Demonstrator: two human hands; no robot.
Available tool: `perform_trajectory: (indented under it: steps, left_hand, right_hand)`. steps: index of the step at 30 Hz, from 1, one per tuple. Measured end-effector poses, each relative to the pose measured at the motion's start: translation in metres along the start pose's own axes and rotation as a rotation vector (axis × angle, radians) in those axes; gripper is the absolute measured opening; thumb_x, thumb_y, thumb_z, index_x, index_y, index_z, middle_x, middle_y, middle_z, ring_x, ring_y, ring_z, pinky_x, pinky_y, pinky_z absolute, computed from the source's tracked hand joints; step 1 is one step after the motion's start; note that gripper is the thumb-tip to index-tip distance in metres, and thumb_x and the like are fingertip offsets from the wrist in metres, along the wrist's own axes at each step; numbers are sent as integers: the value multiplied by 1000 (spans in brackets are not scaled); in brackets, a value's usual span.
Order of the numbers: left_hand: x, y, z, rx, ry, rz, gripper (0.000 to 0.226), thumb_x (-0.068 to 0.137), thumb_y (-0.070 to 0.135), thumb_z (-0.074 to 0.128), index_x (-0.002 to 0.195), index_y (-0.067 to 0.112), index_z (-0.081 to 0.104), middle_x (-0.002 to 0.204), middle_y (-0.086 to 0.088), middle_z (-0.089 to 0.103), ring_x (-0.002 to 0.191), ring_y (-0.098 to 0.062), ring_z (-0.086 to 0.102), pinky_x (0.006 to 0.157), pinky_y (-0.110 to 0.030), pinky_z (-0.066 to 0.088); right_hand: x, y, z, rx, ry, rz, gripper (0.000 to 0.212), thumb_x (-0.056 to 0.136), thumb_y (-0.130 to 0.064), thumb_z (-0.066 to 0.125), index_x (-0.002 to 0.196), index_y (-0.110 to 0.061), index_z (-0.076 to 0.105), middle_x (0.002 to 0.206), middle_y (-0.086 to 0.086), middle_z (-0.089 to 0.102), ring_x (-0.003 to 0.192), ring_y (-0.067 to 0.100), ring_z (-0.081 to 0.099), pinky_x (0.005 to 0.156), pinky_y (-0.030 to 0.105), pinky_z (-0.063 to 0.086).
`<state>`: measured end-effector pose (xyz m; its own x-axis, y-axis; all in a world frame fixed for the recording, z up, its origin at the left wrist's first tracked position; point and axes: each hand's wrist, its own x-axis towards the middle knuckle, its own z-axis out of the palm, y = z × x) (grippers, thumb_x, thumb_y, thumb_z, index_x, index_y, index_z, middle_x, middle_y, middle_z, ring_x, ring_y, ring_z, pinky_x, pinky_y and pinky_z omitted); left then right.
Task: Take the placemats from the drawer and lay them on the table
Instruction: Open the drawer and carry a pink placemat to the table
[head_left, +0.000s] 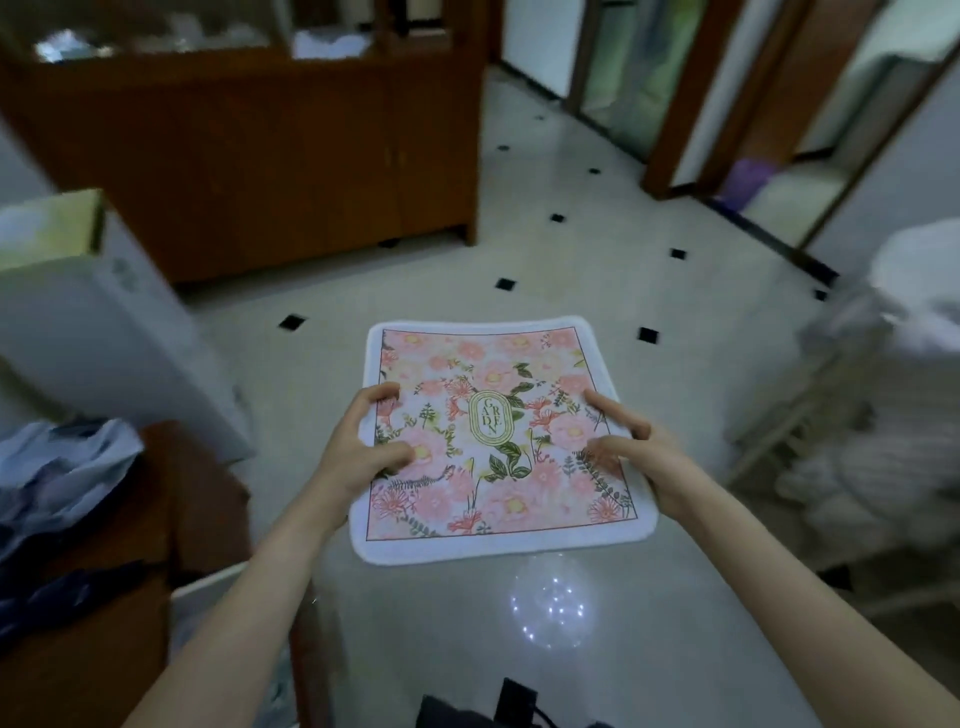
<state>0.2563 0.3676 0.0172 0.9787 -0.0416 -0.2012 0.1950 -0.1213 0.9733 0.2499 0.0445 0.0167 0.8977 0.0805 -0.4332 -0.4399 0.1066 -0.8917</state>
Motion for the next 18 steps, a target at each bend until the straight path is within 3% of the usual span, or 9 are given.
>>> perform_trajectory:
  steps: [4, 8, 14, 18]
  left_hand:
    - [3, 28, 113, -13, -207, 16, 71, 66, -5, 72, 119, 40, 54, 106, -5, 60, 74, -29, 58, 71, -48, 53]
    - [-19, 46, 256, 43, -458, 27, 66, 69, -5, 70, 117, 39, 56, 116, -5, 59, 71, -26, 58, 69, -41, 52]
    - [-69, 57, 459, 147, -732, 64, 56, 80, -2, 69, 120, 34, 55, 103, 1, 65, 61, -11, 68, 53, -24, 54]
    - [-96, 65, 566, 239, -875, 137, 53, 77, 12, 76, 117, 41, 56, 105, 6, 66, 74, -19, 72, 65, -35, 59]
  right_hand:
    - [-78, 15, -102, 195, 174, -38, 58, 84, 8, 62, 126, -32, 63, 115, 6, 71, 100, 38, 68, 70, 41, 59]
    - [-178, 39, -208, 178, 424, -93, 64, 80, 7, 69, 130, -33, 60, 116, 5, 70, 93, 34, 71, 68, 38, 59]
    - [-321, 77, -327, 220, 805, -173, 64, 78, 0, 75, 129, -35, 60, 111, 0, 71, 85, 26, 73, 64, 32, 59]
    - [-386, 95, -388, 249, 989, -202, 65, 76, 1, 76, 129, -33, 60, 109, -1, 72, 81, 25, 74, 61, 30, 59]
